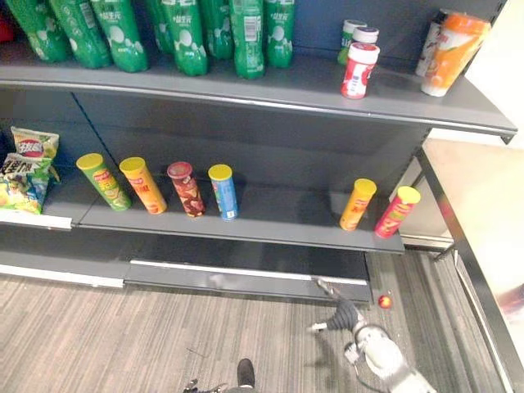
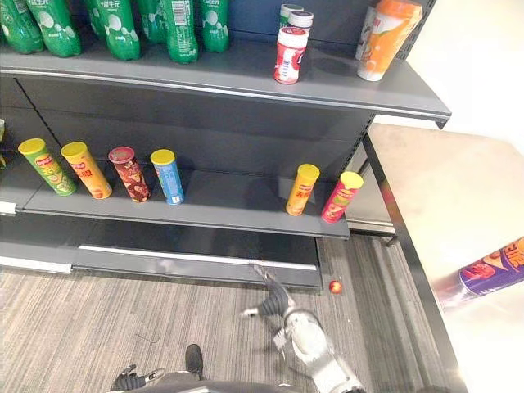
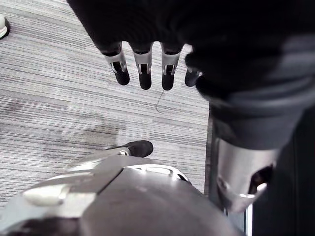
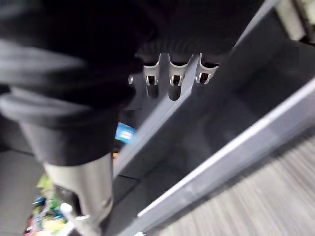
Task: Put the gum and the chips on the shelf.
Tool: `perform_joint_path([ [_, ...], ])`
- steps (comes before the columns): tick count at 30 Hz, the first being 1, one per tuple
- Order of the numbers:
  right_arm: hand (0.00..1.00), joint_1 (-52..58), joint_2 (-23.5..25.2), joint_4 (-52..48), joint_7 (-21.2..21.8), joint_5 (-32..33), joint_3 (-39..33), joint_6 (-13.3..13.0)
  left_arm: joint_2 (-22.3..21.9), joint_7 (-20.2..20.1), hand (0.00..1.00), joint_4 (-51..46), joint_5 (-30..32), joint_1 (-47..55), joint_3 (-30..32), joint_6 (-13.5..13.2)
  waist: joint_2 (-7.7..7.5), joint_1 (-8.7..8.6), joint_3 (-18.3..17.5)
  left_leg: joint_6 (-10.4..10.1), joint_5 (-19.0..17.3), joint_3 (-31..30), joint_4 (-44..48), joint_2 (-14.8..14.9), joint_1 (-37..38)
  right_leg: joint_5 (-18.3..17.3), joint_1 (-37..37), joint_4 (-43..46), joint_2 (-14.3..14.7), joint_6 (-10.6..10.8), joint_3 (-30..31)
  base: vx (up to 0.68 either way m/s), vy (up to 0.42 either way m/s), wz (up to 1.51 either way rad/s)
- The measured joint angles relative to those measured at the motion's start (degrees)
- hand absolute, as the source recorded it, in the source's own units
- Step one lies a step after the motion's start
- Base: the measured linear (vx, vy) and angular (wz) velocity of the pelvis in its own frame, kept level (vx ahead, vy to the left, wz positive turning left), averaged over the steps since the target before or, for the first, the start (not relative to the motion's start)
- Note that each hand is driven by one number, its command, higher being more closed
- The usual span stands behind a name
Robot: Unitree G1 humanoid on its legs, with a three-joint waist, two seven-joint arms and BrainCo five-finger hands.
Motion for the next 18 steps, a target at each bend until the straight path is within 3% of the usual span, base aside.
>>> perform_joint_path([
  [2, 0.00, -0.33, 2.99, 14.76, -1.32, 1.75, -8.95, 2.19, -0.37, 0.10, 0.00, -0.01, -0.01, 0.06, 0.10, 0.01, 0.28, -0.07, 0.01, 0.03, -0.25, -0.19, 0.00, -0.34, 0.04, -0.08, 0.08, 0.11, -0.28, 0.09, -0.05, 0.08, -0.005, 0.05],
  [5, 0.00, -1.62, 4.15, 26.27, -3.67, 2.64, -16.23, 4.04, -0.44, 0.38, 0.00, 0.00, -0.05, 0.05, 0.14, 0.01, 0.40, -0.12, 0.13, -0.02, -0.38, -0.03, 0.00, -0.63, 0.26, -0.17, 0.21, 0.03, -0.54, 0.24, 0.00, 0.06, 0.002, -0.03],
  [9, 0.00, -4.23, 4.70, 35.65, -7.40, 2.80, -25.54, 4.43, -0.51, 0.66, 0.00, 0.22, -0.05, -0.02, 0.07, -0.01, 0.61, -0.49, 0.97, -0.14, -1.01, 0.45, -0.01, -0.87, 2.10, -0.38, 2.07, -0.33, -0.79, 0.48, 0.02, 0.02, 0.000, -0.04],
  [18, 0.00, -3.60, 5.59, 40.13, -8.44, 4.36, -33.26, 6.46, -0.21, 0.39, 0.00, 1.74, -0.13, -0.41, 0.07, -0.05, 0.27, -1.50, 2.05, 0.06, -1.71, 1.25, -0.02, -1.26, 2.58, -0.69, 2.29, -0.72, -1.20, 0.80, 0.63, 0.01, 0.003, -0.03],
])
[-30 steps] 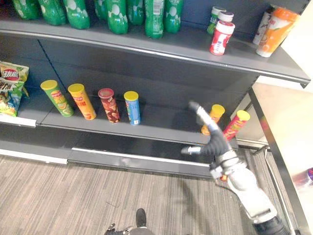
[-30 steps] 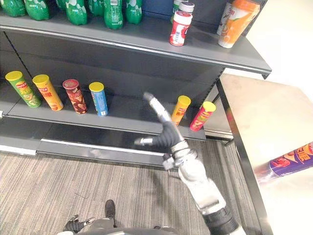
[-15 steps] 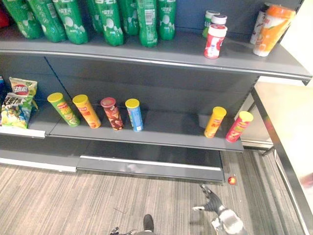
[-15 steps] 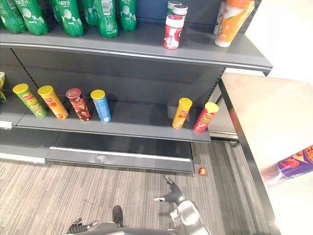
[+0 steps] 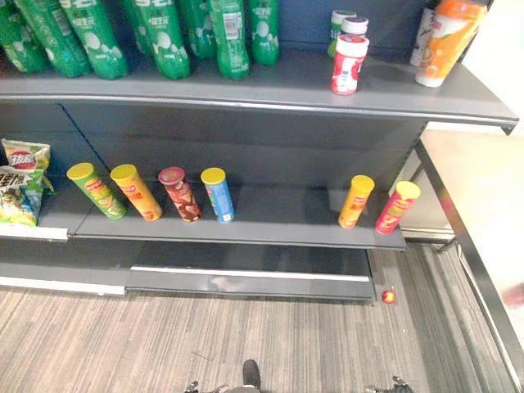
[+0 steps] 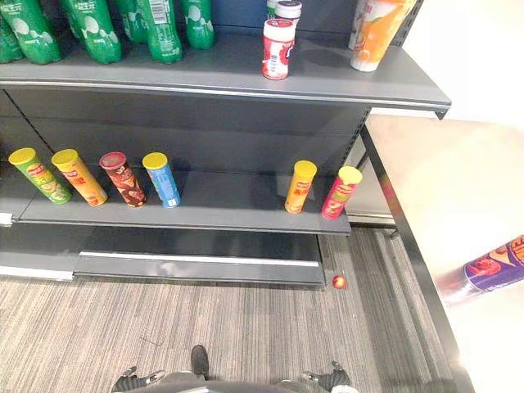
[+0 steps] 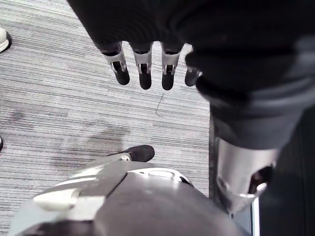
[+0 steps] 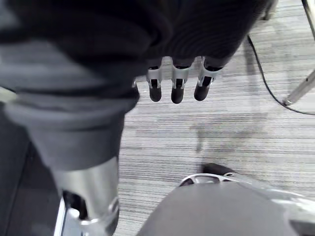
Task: Put the gum and the chips on the shelf.
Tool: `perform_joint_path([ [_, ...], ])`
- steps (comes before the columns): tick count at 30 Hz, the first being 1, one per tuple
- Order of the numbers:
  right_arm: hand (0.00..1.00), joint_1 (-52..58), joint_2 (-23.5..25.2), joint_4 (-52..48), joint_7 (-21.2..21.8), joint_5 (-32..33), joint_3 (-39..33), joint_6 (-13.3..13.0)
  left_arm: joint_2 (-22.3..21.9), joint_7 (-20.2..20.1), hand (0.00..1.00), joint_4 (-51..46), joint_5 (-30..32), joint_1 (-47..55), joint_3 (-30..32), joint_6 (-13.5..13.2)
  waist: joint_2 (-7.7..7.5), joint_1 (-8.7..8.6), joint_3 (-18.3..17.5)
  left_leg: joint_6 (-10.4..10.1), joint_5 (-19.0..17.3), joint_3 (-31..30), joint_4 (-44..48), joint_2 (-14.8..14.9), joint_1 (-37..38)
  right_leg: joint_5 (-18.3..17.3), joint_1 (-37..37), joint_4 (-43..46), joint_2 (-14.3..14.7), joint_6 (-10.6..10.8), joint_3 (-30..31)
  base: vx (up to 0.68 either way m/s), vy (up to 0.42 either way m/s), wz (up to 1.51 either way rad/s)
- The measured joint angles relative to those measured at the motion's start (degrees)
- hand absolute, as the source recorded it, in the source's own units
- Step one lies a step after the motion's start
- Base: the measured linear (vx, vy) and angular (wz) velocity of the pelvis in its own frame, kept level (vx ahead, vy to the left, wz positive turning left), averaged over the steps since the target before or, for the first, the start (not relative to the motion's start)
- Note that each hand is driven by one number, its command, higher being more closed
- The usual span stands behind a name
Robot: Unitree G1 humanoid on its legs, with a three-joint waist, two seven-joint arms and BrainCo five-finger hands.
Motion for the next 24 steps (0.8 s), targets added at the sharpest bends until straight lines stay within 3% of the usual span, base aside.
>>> perform_joint_path([
  [6, 0.00, -0.16, 0.86, -0.08, 0.04, 3.32, -2.71, -0.12, 0.41, 0.01, 0.00, 0.06, -0.38, -0.65, 0.04, -0.02, -1.14, -0.07, 2.09, -0.06, -1.87, 6.23, 0.02, -0.22, 2.97, -0.32, -1.61, 2.35, -0.80, 0.63, 6.00, 0.06, 0.032, -0.53],
  [8, 0.00, -0.17, 1.79, -0.08, -0.12, 6.82, -4.66, -0.19, 0.81, 0.18, 0.00, 0.76, -0.74, -1.38, 0.07, 0.01, -1.41, -0.54, 3.21, 0.21, -2.29, 10.56, 0.03, 0.23, 3.62, 0.71, -3.70, 3.00, -0.68, 1.71, 9.65, 0.05, 0.046, -0.91],
  [10, 0.00, -0.23, 2.05, -0.18, -0.11, 8.87, -6.22, -0.10, 0.90, 0.27, 0.00, 1.08, -1.01, -2.09, 0.35, 0.05, -1.45, -1.02, 4.22, 0.26, -2.68, 13.05, 0.21, 0.95, 4.25, 2.58, -4.77, 3.04, -0.30, 2.03, 9.44, 0.02, 0.040, -0.82],
  [13, 0.00, -0.05, 2.10, -0.40, -0.09, 9.50, -6.86, -0.14, 0.51, 0.08, 0.00, 0.89, -0.89, -2.49, 2.17, 0.05, -0.76, -1.44, 5.00, 0.68, -3.28, 20.30, 0.40, 3.55, 5.12, 8.10, -7.40, 2.56, 0.64, -2.01, 0.33, -0.04, 0.043, -1.17],
  [14, 0.00, -0.13, 2.18, -0.63, -0.11, 9.38, -6.92, -0.10, 0.73, -0.12, 0.00, 0.45, -0.86, -2.43, 2.39, 0.08, -0.55, -1.30, 5.29, 1.07, -3.49, 23.64, 0.27, 4.11, 5.34, 7.15, -8.39, 3.56, -0.14, -4.59, -7.67, -0.09, 0.005, -1.26],
  [15, 0.00, -0.05, 2.34, -0.71, -0.06, 9.23, -7.47, -0.02, 0.80, -0.30, 0.00, 0.20, -0.86, -2.40, 2.36, 0.12, -0.81, -1.28, 5.31, 1.23, -3.65, 26.72, 0.29, 4.12, 5.81, 4.07, -9.01, 9.61, -3.26, -7.21, -17.98, -0.10, 0.007, -1.28],
  [16, 0.00, -0.06, 2.36, -0.65, -0.18, 9.22, -7.71, -0.03, 0.77, -0.36, 0.00, -0.05, -0.87, -2.36, 2.34, 0.13, -0.74, -1.26, 5.36, 1.20, -3.70, 28.20, 0.29, 4.25, 6.48, 2.87, -8.95, 12.13, -4.69, -7.73, -21.84, -0.09, 0.008, -1.27],
  [18, 0.00, -0.12, 2.29, -1.09, -0.21, 8.66, -8.52, -0.03, 0.87, -0.74, 0.00, -0.22, -0.82, -2.58, 2.30, 0.14, -0.87, -1.22, 5.39, 0.60, -4.13, 32.54, 0.40, 4.16, 7.65, 1.50, -8.39, 14.45, -7.87, -7.07, -28.77, -0.04, -0.047, -1.16],
  [19, 0.00, -0.21, 2.11, -1.28, -0.15, 8.32, -8.48, 0.04, 0.93, -0.83, 0.00, -0.16, -0.79, -3.06, 2.18, 0.21, -1.36, -1.37, 5.70, 0.04, -3.96, 33.83, 0.40, 3.82, 8.55, 0.27, -8.00, 12.82, -7.29, -5.40, -28.86, -0.05, -0.129, -0.84],
  [22, 0.00, 0.04, 1.09, -1.32, -0.23, 8.30, -8.52, 0.31, 0.09, -1.09, 0.00, -0.18, -0.82, -4.38, 1.20, 0.28, 0.74, -1.65, 5.87, -1.31, -3.17, 35.21, 0.39, 4.96, 9.10, 0.31, -7.78, 9.62, -4.23, -5.19, -27.28, -0.07, -0.127, -0.45],
  [24, 0.00, -0.09, 1.01, -1.31, -0.08, 7.75, -8.29, 1.04, -0.49, -1.09, 0.00, -0.34, -0.88, -4.66, 1.21, 0.33, 1.60, -1.60, 5.45, -1.87, -2.80, 35.67, 0.39, 6.68, 9.35, 1.91, -6.65, 4.39, -0.49, -4.84, -26.54, -0.05, -0.103, -0.25],
])
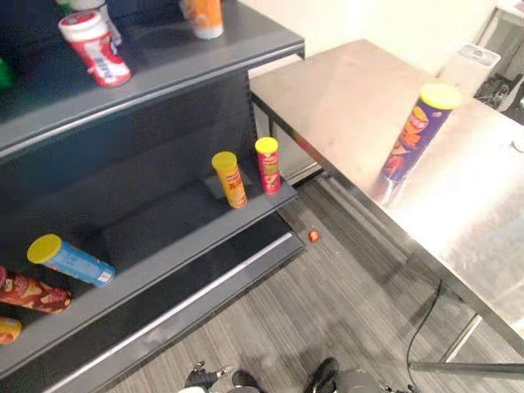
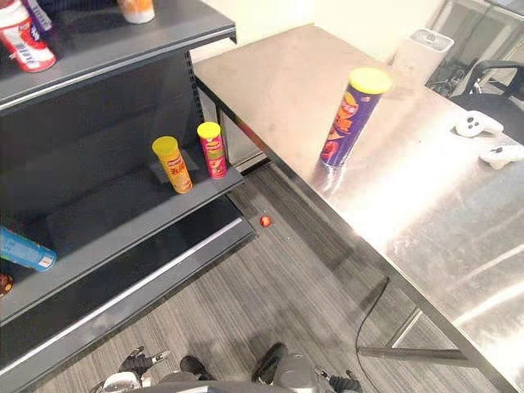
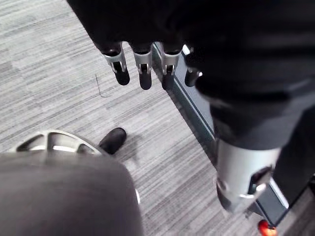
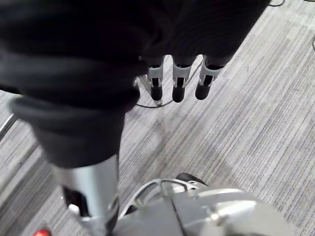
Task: Put the gum and the chips on the shelf.
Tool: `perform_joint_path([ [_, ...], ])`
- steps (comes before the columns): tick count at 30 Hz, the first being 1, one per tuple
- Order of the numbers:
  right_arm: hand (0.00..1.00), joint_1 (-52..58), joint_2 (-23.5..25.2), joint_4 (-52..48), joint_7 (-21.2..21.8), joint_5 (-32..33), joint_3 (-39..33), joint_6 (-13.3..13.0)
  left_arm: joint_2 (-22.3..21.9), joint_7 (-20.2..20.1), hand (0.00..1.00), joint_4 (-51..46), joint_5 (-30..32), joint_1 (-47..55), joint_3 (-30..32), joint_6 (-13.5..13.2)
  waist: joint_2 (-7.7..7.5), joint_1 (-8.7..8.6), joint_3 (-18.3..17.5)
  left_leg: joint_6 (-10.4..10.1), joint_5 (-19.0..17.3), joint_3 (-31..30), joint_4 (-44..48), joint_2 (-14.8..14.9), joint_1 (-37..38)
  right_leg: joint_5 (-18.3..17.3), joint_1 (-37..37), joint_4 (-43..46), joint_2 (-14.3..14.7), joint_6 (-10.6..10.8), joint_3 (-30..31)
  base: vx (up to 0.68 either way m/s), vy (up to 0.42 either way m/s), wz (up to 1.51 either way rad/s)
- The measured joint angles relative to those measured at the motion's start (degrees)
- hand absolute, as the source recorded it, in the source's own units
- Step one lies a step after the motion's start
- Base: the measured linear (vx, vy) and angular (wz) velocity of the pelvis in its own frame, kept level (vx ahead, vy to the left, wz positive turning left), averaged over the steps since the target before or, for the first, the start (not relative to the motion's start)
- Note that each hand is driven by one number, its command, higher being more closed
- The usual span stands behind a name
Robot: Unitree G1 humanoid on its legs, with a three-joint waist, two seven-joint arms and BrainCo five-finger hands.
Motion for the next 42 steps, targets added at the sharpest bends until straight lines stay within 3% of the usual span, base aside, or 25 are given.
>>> perform_joint_path([
  [2, 0.00, -0.38, -0.51, -0.24, 0.09, -0.48, 0.65, -0.01, -0.40, -0.03, 0.00, -0.28, -0.01, 0.01, 0.07, 0.06, 0.64, 0.04, -0.39, -0.44, 0.27, 0.13, 0.00, 0.86, -0.10, 1.42, 0.79, -3.84, 2.32, 0.25, 0.57, -0.04, -0.058, -0.24],
  [5, 0.00, -0.42, -0.28, -0.39, 0.01, -0.40, 0.95, -0.01, -0.25, -0.01, 0.00, -0.54, -0.07, 0.00, 0.90, 0.08, 0.26, 0.04, -0.30, -1.13, 0.30, 0.82, 2.18, 2.13, -0.62, 2.36, 1.48, -6.28, 3.68, -0.03, 1.44, 0.03, -0.011, -0.19],
  [7, 0.00, -0.46, -0.12, -0.37, -0.02, -0.36, 1.78, -0.03, 0.12, 0.05, 0.00, -0.94, -0.21, 0.18, 2.56, 0.06, -0.51, 0.28, -0.30, -0.39, -3.74, 1.60, 14.93, 6.47, -3.26, 2.78, 1.39, -7.11, 3.51, -0.61, 3.49, 0.06, 0.006, -0.45],
  [10, 0.00, -0.49, -0.97, -0.57, 0.01, -0.22, 3.49, -0.47, -0.73, 0.40, 0.00, -1.03, -1.14, 1.00, 5.10, 0.08, 0.51, 0.28, -0.04, 0.12, -5.85, -1.15, 32.35, 13.04, -5.36, 4.41, 3.44, -8.08, 4.15, -3.00, 9.50, 0.10, 0.033, -0.88],
  [11, 0.00, -0.51, -1.56, -0.82, -0.03, 0.00, 3.48, -0.72, -1.34, 0.50, 0.00, -1.04, -2.00, 1.36, 5.20, 0.09, 0.92, 0.31, 0.02, -0.46, -8.46, -6.89, 34.45, 12.59, -7.20, 4.46, 3.19, -7.92, 4.16, -3.04, 11.43, 0.14, 0.105, -1.27],
  [12, 0.00, -0.78, -2.24, -0.86, -0.11, 1.06, 3.46, -1.07, -2.00, 0.53, 0.00, -1.26, -3.01, 1.32, 5.16, 0.02, 2.14, 0.28, 0.00, -1.15, -11.07, -15.05, 32.38, 9.04, -8.88, 4.72, 2.65, -7.50, 3.38, -2.76, 13.70, 0.08, 0.120, -1.08],
  [13, 0.00, -0.99, -2.53, -0.79, -0.21, 1.54, 3.39, -1.25, -2.42, 0.57, 0.00, -1.46, -3.74, 1.35, 5.14, -0.03, 2.42, 0.28, 0.02, -1.27, -11.68, -18.51, 30.49, 6.90, -9.29, 4.94, 2.21, -7.33, 3.03, -2.54, 15.35, 0.08, 0.203, -1.29],
  [15, 0.00, -1.17, -2.79, -0.75, -0.50, 2.41, 3.41, -1.43, -3.18, 0.66, 0.00, -2.06, -4.37, 1.55, 4.94, -0.36, 2.70, 0.18, 0.07, -1.26, -11.97, -30.09, 19.94, -0.48, -10.10, 5.72, 0.81, -7.10, 2.14, -1.38, 20.92, 0.04, 0.220, -1.23],
  [17, 0.00, -1.11, -2.91, 0.16, -0.62, 3.53, 3.43, -1.38, -3.14, 0.64, 0.00, -2.20, -4.37, 1.57, 4.96, -0.69, 2.90, 0.27, 0.03, -1.46, -10.93, -37.97, 13.68, -2.56, -10.99, 6.32, 0.07, -8.03, 2.58, -0.35, 24.22, 0.01, 0.183, -0.96],
  [19, 0.00, -1.06, -3.19, 1.07, -0.84, 4.15, 3.41, -1.35, -3.46, 0.63, 0.00, -2.12, -4.46, 1.64, 5.12, -1.15, 3.84, 0.42, 0.12, -1.58, -7.20, -43.56, 10.96, -2.36, -11.51, 7.16, 0.23, -9.10, 3.70, 1.00, 26.79, 0.05, 0.271, -0.73],
  [21, 0.00, -0.45, -1.21, 1.29, -0.98, 4.50, 2.90, -1.45, -2.18, 0.57, 0.00, -2.22, -4.45, 1.53, 5.06, -1.53, 1.46, 0.41, -0.24, -0.57, -9.07, -41.49, 11.76, -4.95, -11.02, 9.00, 1.03, -11.38, 1.41, 3.93, 28.99, 0.10, 0.263, -0.38],
  [23, 0.00, 0.12, -0.42, 1.27, -0.94, 5.99, 1.87, -1.49, -1.46, 0.54, 0.00, -2.16, -4.43, 1.58, 5.06, -1.50, 0.16, 0.36, -0.52, 0.62, -9.53, -40.29, 11.70, -6.90, -10.15, 9.81, 1.45, -11.90, -0.13, 4.92, 29.66, 0.08, 0.210, -0.19],
  [27, 0.00, 0.53, 0.02, 1.17, -0.88, 7.45, -0.52, -2.04, -1.53, 0.44, 0.00, -2.04, -4.11, 2.30, 3.99, -1.45, 0.23, 0.38, -1.17, 2.11, -9.93, -37.51, 8.62, -9.96, -6.42, 10.33, 2.31, -12.06, -2.78, 5.83, 32.21, 0.07, 0.168, -0.24],
  [33, 0.00, 0.38, 0.69, 1.31, -0.92, 11.22, -4.31, -2.04, -1.34, 0.26, 0.00, -1.59, -3.85, 2.73, 3.92, -1.45, 0.12, 0.31, -1.82, 2.95, -10.72, -34.37, 7.52, -10.38, -4.70, 10.42, 1.43, -12.12, -2.85, 6.43, 35.25, 0.05, 0.054, -0.33],
  [37, 0.00, 0.32, 0.58, 1.79, -1.13, 23.11, -13.56, -2.20, -1.15, 0.04, 0.00, -1.28, -3.49, 2.79, 4.80, -1.42, -0.09, 0.18, -2.98, 2.94, -10.73, -34.59, 6.95, -10.43, -4.04, 10.45, 2.18, -12.95, -2.48, 6.45, 34.94, 0.02, -0.010, 0.00],
  [42, 0.00, -2.63, -3.67, 1.04, -3.70, 40.52, -35.48, -3.89, -1.63, -0.02, 0.00, -1.47, -3.48, 3.63, 6.36, -0.99, -0.16, -0.03, -5.56, 2.92, -10.74, -34.74, 6.27, -10.34, -3.88, 10.45, 2.30, -13.85, -2.36, 6.45, 34.60, -0.01, -0.013, 0.01],
])
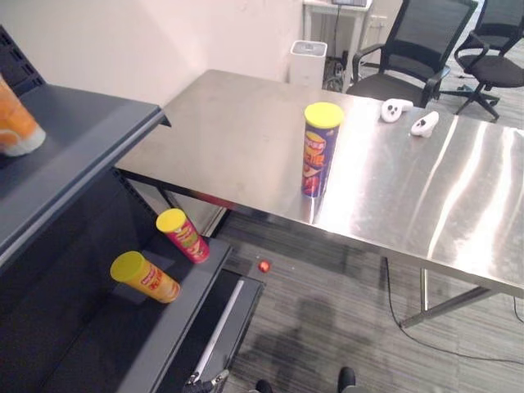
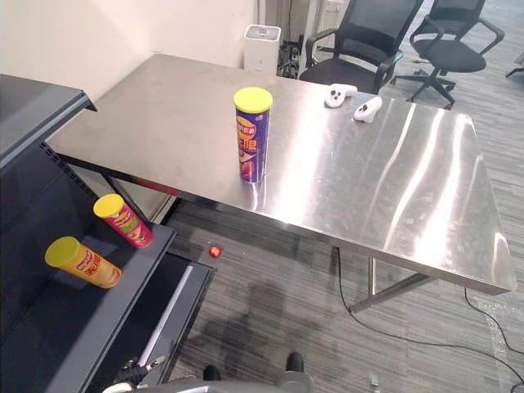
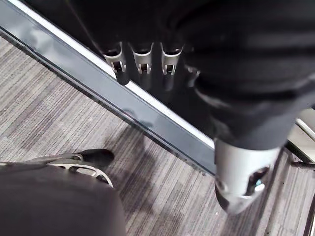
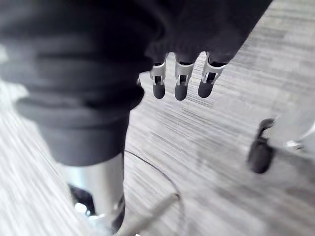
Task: Put the gum and the chips on the shelf.
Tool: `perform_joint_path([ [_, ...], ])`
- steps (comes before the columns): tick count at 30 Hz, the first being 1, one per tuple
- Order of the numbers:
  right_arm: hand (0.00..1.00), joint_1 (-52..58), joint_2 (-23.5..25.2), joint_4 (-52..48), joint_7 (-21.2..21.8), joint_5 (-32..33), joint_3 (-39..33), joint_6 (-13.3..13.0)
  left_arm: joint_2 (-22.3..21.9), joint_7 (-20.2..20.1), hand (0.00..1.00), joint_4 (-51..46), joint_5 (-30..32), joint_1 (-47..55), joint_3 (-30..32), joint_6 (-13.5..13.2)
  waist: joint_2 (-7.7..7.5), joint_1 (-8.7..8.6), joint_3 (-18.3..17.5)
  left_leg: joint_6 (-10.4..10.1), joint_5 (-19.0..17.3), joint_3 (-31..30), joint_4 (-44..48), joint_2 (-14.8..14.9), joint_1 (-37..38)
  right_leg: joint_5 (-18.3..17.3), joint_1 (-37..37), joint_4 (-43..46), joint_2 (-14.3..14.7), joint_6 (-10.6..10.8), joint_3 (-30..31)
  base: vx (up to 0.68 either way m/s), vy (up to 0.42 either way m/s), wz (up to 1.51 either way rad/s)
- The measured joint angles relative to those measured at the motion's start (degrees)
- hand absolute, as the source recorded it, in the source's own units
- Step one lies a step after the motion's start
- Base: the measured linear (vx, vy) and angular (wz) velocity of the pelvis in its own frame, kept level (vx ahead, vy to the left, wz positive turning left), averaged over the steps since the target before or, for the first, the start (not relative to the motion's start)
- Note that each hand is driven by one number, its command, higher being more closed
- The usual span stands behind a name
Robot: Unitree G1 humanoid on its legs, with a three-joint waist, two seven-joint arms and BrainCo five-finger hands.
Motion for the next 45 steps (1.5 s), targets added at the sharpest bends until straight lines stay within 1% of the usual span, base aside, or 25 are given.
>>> perform_joint_path([
  [1, 0.00, -0.32, -0.99, -0.25, -0.55, 2.00, -1.84, -0.37, -0.14, 0.00, 0.00, -0.06, 0.00, 0.19, 0.42, 0.07, 0.00, -0.02, -0.40, 0.00, 0.01, 0.03, -0.21, 0.00, 0.05, 0.00, -0.06, -0.08, -0.01, 0.00, 0.02, -0.01, -0.014, -0.05],
  [2, 0.00, -0.90, -2.91, -1.66, -1.91, 4.54, -5.29, -0.83, -0.48, 0.04, 0.00, -0.21, 0.00, 0.60, 1.32, 0.20, -0.30, -0.01, -0.99, 0.01, 0.01, 0.11, -0.49, -0.02, 0.28, 0.00, 0.01, -0.25, -0.03, 0.00, 0.10, 0.01, -0.010, -0.05],
  [3, 0.00, -1.59, -4.47, -4.71, -3.28, 6.49, -7.01, -1.59, -0.57, 0.05, 0.00, -0.23, 0.00, 0.85, 1.65, 0.59, -0.01, -0.02, -1.63, -0.02, -0.01, 0.22, -0.64, -0.06, 0.49, 0.00, 0.13, -0.37, -0.04, 0.00, 0.19, 0.01, -0.007, -0.06],
  [4, 0.00, -1.89, -5.05, -6.77, -3.93, 6.80, -7.60, -2.05, -0.58, 0.05, 0.00, -0.22, 0.00, 0.95, 1.66, 0.71, -0.19, -0.10, -1.76, -0.02, -0.01, 0.29, -0.74, -0.08, 0.57, 0.00, 0.13, -0.42, -0.05, 0.00, 0.27, 0.01, -0.006, -0.05],
  [5, 0.00, -2.17, -6.06, -11.82, -5.82, 7.19, -7.63, -2.93, -0.63, 0.08, 0.00, -0.22, 0.00, 1.13, 1.67, 0.72, -0.53, -0.26, -1.96, -0.01, -0.01, 0.34, -0.93, -0.14, 0.61, 0.03, 0.11, -0.58, -0.05, 0.03, 0.34, 0.01, -0.009, -0.04],
  [6, 0.00, -2.78, -7.20, -16.98, -7.64, 7.24, -7.87, -4.09, -0.72, 0.11, 0.00, -0.21, 0.00, 1.23, 1.67, 0.72, -0.16, -0.40, -2.54, 0.00, -0.01, 0.36, -1.03, -0.20, 0.67, 0.04, 0.16, -0.69, -0.05, 0.05, 0.36, 0.00, 0.000, 0.00],
  [7, 0.00, -3.30, -7.77, -19.50, -9.01, 7.09, -7.91, -5.01, -0.76, 0.17, 0.00, -0.14, 0.00, 1.30, 1.70, 0.71, -0.52, -0.89, -2.62, 0.01, -0.02, 0.33, -1.11, -0.52, 0.64, 0.05, 0.12, -0.70, -0.04, 0.07, 0.39, 0.00, 0.000, 0.00],
  [8, 0.00, -5.25, -8.37, -25.59, -11.94, 5.83, -7.91, -6.08, -0.78, 0.34, 0.00, -0.17, 0.00, 1.72, 1.78, 0.72, -0.38, -1.35, -2.80, 0.00, -0.01, 0.31, -1.12, -0.40, 0.67, 0.06, 0.17, -0.76, -0.01, 0.07, 0.38, 0.00, 0.000, 0.00],
  [9, 0.00, -6.81, -8.83, -34.19, -14.91, 3.38, -6.99, -7.65, -0.87, 0.55, 0.00, -0.21, 0.01, 1.67, 1.77, 0.73, -0.34, -1.62, -2.82, 0.00, -0.01, 0.34, -1.11, -0.41, 0.70, 0.09, 0.10, -0.81, 0.04, 0.12, 0.56, 0.00, 0.000, 0.00],
  [11, 0.00, -7.60, -9.24, -39.81, -16.51, 2.01, -6.30, -9.27, -0.96, 0.63, 0.00, -0.61, 0.01, 1.67, 1.76, 0.73, -0.36, -1.54, -2.84, 0.00, -0.01, 0.32, -1.11, -0.33, 0.70, 0.09, 0.10, -0.80, 0.16, 0.12, 0.56, 0.00, -0.012, -0.02],
  [13, 0.00, -10.08, -9.73, -47.03, -19.97, -3.30, -5.77, -11.93, -0.91, 0.79, 0.00, -0.75, 0.04, 1.71, 1.62, 0.73, -0.58, -1.36, -2.95, -0.01, -0.01, 0.24, -1.11, -0.16, 0.66, 0.09, 0.10, -0.83, 0.36, 0.11, 0.51, -0.01, -0.038, 0.01],
  [16, 0.00, -12.18, -9.67, -51.13, -22.44, -8.56, -3.80, -12.20, -0.69, 0.83, 0.00, -1.07, 1.41, 1.80, 1.48, 0.78, -0.96, -1.37, -3.16, -0.01, -0.01, 0.22, -1.17, -0.09, 0.50, 0.09, -0.10, -0.80, 0.42, 0.12, 0.54, -0.01, -0.022, 0.00],
  [18, 0.00, -12.24, -9.61, -54.75, -22.76, -11.83, -0.48, -11.78, -0.55, 0.82, 0.00, -1.17, 2.26, 1.91, 1.03, 0.81, -1.09, -1.36, -3.70, 0.03, 0.01, 0.19, -1.17, -0.13, -0.16, 0.10, -0.78, -0.69, 0.31, 0.14, 0.57, 0.00, 0.000, 0.00],
  [19, 0.00, -12.47, -9.64, -58.06, -22.20, -14.10, 2.69, -11.74, -0.50, 0.82, 0.00, -1.22, 2.24, 1.96, 0.89, 0.88, -0.96, -1.41, -3.82, 0.06, 0.03, 0.13, -1.17, -0.13, -0.22, 0.14, -1.00, -0.43, 0.26, 0.20, 0.61, 0.00, 0.000, 0.00],
  [22, 0.00, -12.52, -9.69, -61.51, -20.01, -15.68, 7.76, -11.78, -0.15, 0.76, 0.00, -2.09, 2.26, 2.22, 0.33, 1.10, -1.16, -1.35, -4.16, 0.07, 0.04, -0.14, -1.11, -0.13, -0.16, 0.14, -1.01, -0.16, 0.29, 0.20, 0.50, -0.01, -0.007, 0.02],
  [24, 0.00, -12.51, -9.89, -61.78, -15.90, -16.40, 13.86, -11.62, 0.36, 0.41, 0.00, -2.85, 2.34, 2.63, -1.14, 1.02, -2.04, -1.22, -4.17, 0.08, 0.04, -1.12, -0.74, -0.24, -0.23, 0.14, -0.79, -0.04, 0.30, 0.20, 0.14, -0.02, -0.021, 0.07],
  [26, 0.00, -12.14, -11.62, -62.10, -10.55, -17.38, 22.88, -10.38, 0.75, -0.02, 0.00, -2.84, 2.44, 2.63, -1.53, 1.02, -2.43, -0.87, -4.23, 0.08, 0.04, -1.63, -0.43, -0.37, -0.47, 0.14, -0.79, 0.09, 0.09, 0.20, -0.18, -0.05, -0.026, 0.07],
  [28, 0.00, -11.74, -11.96, -63.42, -7.51, -17.96, 27.85, -9.44, 0.73, -0.10, 0.00, -2.85, 3.74, 2.62, -2.08, 0.98, -2.40, -0.16, -4.22, 0.17, 0.10, -2.03, -0.35, -0.49, -0.62, 0.14, -0.76, 0.15, -0.05, 0.20, -0.52, -0.04, -0.014, 0.12],
  [30, 0.00, -11.47, -11.93, -63.57, -2.71, -19.31, 34.94, -7.93, 0.94, -0.71, 0.00, -2.89, 4.45, 2.61, -3.16, 0.69, -2.40, 0.39, -4.18, 0.49, 0.35, -3.49, -0.17, -0.60, -1.04, 0.13, -0.30, 0.15, -0.20, 0.19, -1.89, -0.04, -0.025, 0.29],
  [31, 0.00, -11.47, -11.92, -63.57, -1.51, -19.55, 36.44, -7.47, 0.94, -0.90, 0.00, -2.91, 4.45, 2.63, -3.19, 0.68, -2.34, 0.63, -4.14, 0.54, 0.40, -3.85, -0.16, -0.64, -1.10, 0.12, -0.13, 0.10, -0.24, 0.20, -2.24, -0.03, -0.026, 0.33],
  [32, 0.00, -11.44, -11.85, -63.57, 0.38, -19.56, 39.17, -6.86, 0.92, -1.29, 0.00, -2.85, 4.46, 2.82, -3.49, 0.70, -2.11, 1.12, -3.97, 0.65, 0.55, -4.65, -0.16, -0.70, -1.16, 0.11, 0.27, 0.13, -0.31, 0.19, -3.00, -0.01, -0.017, 0.26],
  [33, 0.00, -11.43, -11.79, -63.58, 2.11, -19.56, 41.86, -6.65, 0.74, -1.52, 0.00, -2.88, 4.47, 3.14, -3.61, 0.69, -1.87, 2.23, -3.84, 0.71, 0.65, -5.02, -0.16, -0.69, -1.28, 0.10, 0.39, 0.10, -0.40, 0.20, -3.40, -0.01, -0.016, 0.27],
  [40, 0.00, -11.86, -11.68, -63.58, 5.01, -19.61, 47.41, -6.56, 0.78, -1.70, 0.00, -2.95, 4.51, 3.36, -4.03, 0.64, -1.67, 3.38, -2.92, 1.00, 1.73, -9.12, -0.16, -1.46, -2.98, 0.10, 1.16, 0.08, -0.83, 0.20, -7.46, -0.01, -0.013, 0.30],
  [44, 0.00, -13.66, -10.87, -63.41, 4.89, -19.63, 48.98, -6.30, 0.83, -1.67, 0.00, -4.01, 4.49, 3.35, -3.97, 0.61, -1.89, 3.51, -1.25, 1.05, 2.68, -11.31, -0.24, -1.68, -4.29, 0.10, 1.16, 0.13, -0.95, 0.20, -9.51, -0.03, -0.026, 0.33],
  [45, 0.00, -14.48, -10.55, -63.03, 4.77, -19.65, 49.13, -6.21, 0.85, -1.64, 0.00, -4.16, 4.49, 3.27, -3.93, 0.57, -1.86, 3.90, -0.67, 0.98, 2.98, -11.92, -0.39, -1.70, -4.38, 0.09, 1.24, 0.15, -0.93, 0.19, -10.01, -0.03, -0.023, 0.14],
])
